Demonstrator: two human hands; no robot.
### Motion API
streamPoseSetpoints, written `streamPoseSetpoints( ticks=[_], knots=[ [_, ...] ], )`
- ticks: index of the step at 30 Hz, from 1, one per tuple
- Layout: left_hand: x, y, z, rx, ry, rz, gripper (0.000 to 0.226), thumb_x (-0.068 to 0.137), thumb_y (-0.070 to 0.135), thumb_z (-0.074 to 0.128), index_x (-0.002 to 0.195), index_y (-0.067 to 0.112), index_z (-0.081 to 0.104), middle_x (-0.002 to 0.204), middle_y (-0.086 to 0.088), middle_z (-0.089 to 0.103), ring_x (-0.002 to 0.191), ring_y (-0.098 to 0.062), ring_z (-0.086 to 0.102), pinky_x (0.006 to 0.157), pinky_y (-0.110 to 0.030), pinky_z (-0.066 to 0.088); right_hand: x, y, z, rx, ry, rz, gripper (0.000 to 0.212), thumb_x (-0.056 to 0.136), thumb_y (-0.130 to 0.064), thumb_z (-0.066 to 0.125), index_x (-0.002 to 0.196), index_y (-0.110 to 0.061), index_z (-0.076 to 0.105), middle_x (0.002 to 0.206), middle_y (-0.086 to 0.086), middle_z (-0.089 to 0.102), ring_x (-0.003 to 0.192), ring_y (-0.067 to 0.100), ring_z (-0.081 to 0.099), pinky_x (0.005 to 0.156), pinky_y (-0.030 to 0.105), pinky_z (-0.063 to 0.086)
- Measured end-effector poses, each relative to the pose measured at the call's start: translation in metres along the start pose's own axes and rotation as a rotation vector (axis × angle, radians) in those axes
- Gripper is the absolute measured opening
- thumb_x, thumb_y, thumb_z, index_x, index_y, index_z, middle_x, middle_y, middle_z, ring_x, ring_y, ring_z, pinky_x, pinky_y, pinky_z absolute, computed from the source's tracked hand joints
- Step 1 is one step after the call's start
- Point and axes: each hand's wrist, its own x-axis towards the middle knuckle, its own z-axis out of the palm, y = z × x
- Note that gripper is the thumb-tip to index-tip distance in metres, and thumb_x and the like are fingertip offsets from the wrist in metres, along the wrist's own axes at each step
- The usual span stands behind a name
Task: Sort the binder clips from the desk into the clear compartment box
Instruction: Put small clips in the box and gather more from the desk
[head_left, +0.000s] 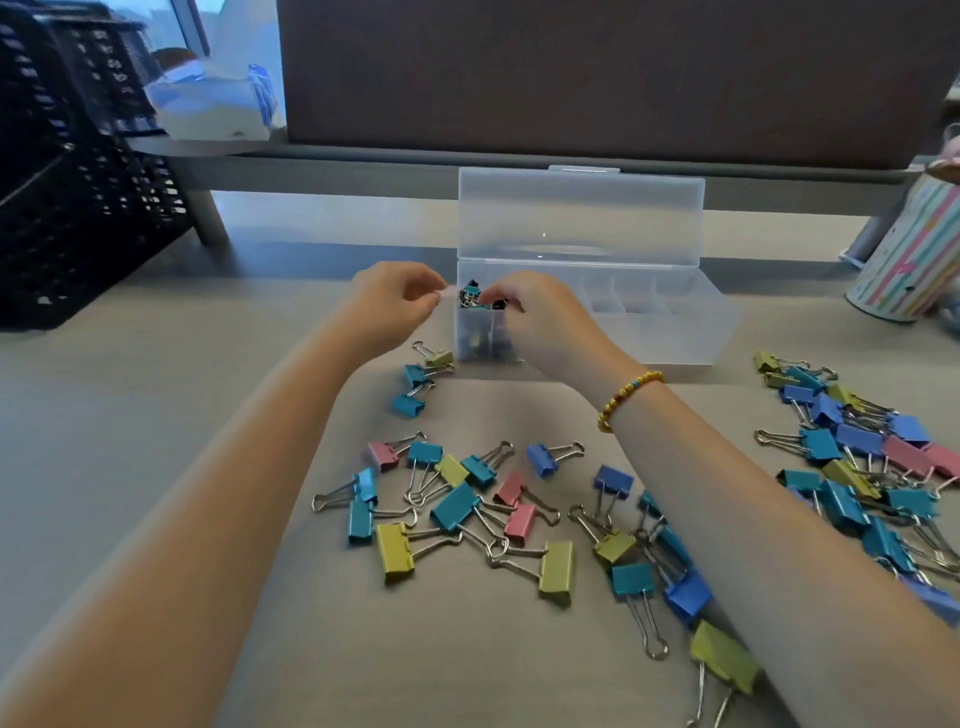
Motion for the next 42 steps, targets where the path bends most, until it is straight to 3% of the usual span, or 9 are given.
streamPoseSetpoints(
  ticks=[4, 8, 15, 18, 22, 25, 27, 34, 42],
  knots=[
    [-0.034, -0.008, -0.005, -0.084, -0.084, -0.047, 0.027, 0.092, 0.006, 0.052, 0.117, 0.002, 0.060, 0.114, -0.012, 0.063, 0.094, -0.011, 0.053, 0.085, -0.018, 0.040, -0.028, -0.019, 0.001, 0.016, -0.144, -0.003, 0.037, 0.095, -0.006, 0.037, 0.125, -0.014, 0.058, 0.131, 0.007, 0.053, 0.120, 0.021, 0.047, 0.095, 0.024, 0.035],
    [-0.062, -0.019, -0.001, -0.049, -0.128, -0.047, 0.024, 0.090, 0.015, 0.058, 0.111, 0.005, 0.064, 0.095, -0.003, 0.059, 0.081, -0.008, 0.051, 0.066, -0.009, 0.039, -0.052, -0.029, 0.008, -0.036, -0.318, 0.029, 0.036, 0.099, -0.014, 0.035, 0.130, -0.016, 0.053, 0.135, 0.002, 0.052, 0.122, 0.020, 0.046, 0.099, 0.028, 0.036],
    [-0.090, -0.034, -0.004, 0.001, -0.182, -0.145, 0.028, 0.082, 0.034, 0.065, 0.098, 0.016, 0.050, 0.076, 0.005, 0.044, 0.067, -0.007, 0.038, 0.057, -0.019, 0.034, -0.076, -0.031, 0.021, 0.092, -0.289, 0.077, 0.028, 0.097, -0.019, 0.042, 0.121, -0.024, 0.056, 0.120, 0.001, 0.055, 0.109, 0.018, 0.051, 0.088, 0.032, 0.048],
    [-0.097, -0.035, -0.015, -0.053, -0.381, -0.191, 0.034, 0.079, 0.038, 0.066, 0.103, 0.021, 0.049, 0.079, 0.004, 0.047, 0.072, -0.009, 0.044, 0.064, -0.021, 0.039, -0.083, -0.035, 0.020, 0.114, -0.275, 0.029, 0.024, 0.096, -0.021, 0.045, 0.118, -0.022, 0.057, 0.104, -0.004, 0.054, 0.108, 0.017, 0.049, 0.087, 0.031, 0.046],
    [-0.102, -0.037, -0.027, 0.061, -0.606, -0.176, 0.047, 0.068, 0.045, 0.073, 0.106, 0.035, 0.048, 0.109, 0.003, 0.049, 0.107, -0.014, 0.049, 0.096, -0.027, 0.040, -0.093, -0.041, 0.020, -0.010, -0.296, -0.035, 0.026, 0.095, -0.031, 0.049, 0.119, -0.024, 0.057, 0.111, -0.002, 0.053, 0.111, 0.018, 0.045, 0.094, 0.037, 0.043],
    [-0.105, -0.038, -0.042, 0.114, -0.636, -0.182, 0.080, 0.031, 0.079, 0.068, 0.099, 0.043, 0.047, 0.109, 0.009, 0.044, 0.110, -0.011, 0.045, 0.094, -0.024, 0.036, -0.095, -0.045, 0.027, -0.123, -0.325, -0.065, 0.030, 0.094, -0.034, 0.050, 0.122, -0.026, 0.054, 0.122, 0.000, 0.051, 0.114, 0.019, 0.041, 0.092, 0.035, 0.037],
    [-0.107, -0.042, -0.050, 0.114, -0.634, -0.209, 0.087, 0.020, 0.085, 0.063, 0.095, 0.044, 0.047, 0.109, 0.010, 0.043, 0.111, -0.011, 0.045, 0.092, -0.024, 0.035, -0.094, -0.046, 0.032, -0.139, -0.302, -0.079, 0.031, 0.093, -0.034, 0.051, 0.124, -0.026, 0.053, 0.125, 0.000, 0.050, 0.115, 0.018, 0.040, 0.095, 0.036, 0.037],
    [-0.101, -0.043, -0.030, 0.406, -0.558, -0.163, 0.076, 0.064, 0.059, 0.070, 0.126, 0.030, 0.038, 0.132, -0.004, 0.036, 0.125, -0.020, 0.036, 0.107, -0.032, 0.031, -0.094, -0.047, 0.041, -0.110, -0.186, -0.149, 0.029, 0.095, -0.031, 0.050, 0.123, -0.025, 0.053, 0.128, 0.002, 0.047, 0.119, 0.020, 0.037, 0.099, 0.035, 0.033],
    [-0.097, -0.043, -0.020, 0.405, -0.390, -0.176, 0.064, 0.069, 0.058, 0.066, 0.117, 0.020, 0.047, 0.124, -0.008, 0.044, 0.116, -0.023, 0.042, 0.099, -0.033, 0.036, -0.091, -0.040, 0.034, -0.128, -0.182, -0.071, 0.024, 0.094, -0.027, 0.053, 0.117, -0.024, 0.056, 0.122, 0.000, 0.048, 0.116, 0.018, 0.039, 0.098, 0.035, 0.036]
  ],
)
